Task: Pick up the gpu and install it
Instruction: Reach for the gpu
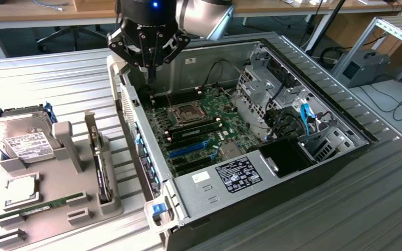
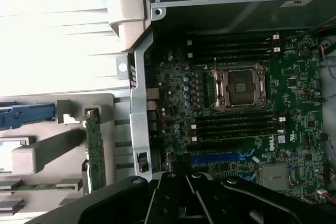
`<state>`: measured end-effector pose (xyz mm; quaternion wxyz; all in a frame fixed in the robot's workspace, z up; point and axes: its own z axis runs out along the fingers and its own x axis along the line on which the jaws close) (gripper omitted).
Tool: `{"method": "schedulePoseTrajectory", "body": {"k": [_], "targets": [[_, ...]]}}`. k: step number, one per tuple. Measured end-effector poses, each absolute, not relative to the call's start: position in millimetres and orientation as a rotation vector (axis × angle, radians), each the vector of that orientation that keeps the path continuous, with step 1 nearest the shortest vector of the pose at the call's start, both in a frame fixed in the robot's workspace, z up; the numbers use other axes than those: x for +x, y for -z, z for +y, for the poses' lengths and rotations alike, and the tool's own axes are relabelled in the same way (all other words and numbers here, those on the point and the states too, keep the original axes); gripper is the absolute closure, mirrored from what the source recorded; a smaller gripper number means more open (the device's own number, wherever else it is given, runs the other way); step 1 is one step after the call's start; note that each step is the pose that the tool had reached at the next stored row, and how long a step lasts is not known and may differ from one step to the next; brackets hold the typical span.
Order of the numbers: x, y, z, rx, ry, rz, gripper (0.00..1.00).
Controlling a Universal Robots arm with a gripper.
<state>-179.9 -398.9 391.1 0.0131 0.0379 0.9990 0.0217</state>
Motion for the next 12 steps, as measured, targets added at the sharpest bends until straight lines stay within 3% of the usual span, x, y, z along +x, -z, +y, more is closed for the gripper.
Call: {"method": "schedulePoseTrajectory", "body": {"k": [12], "targets": [[-182.8,-390.8,-398.9,0.118,-0.068,3.112,0.89]]}}
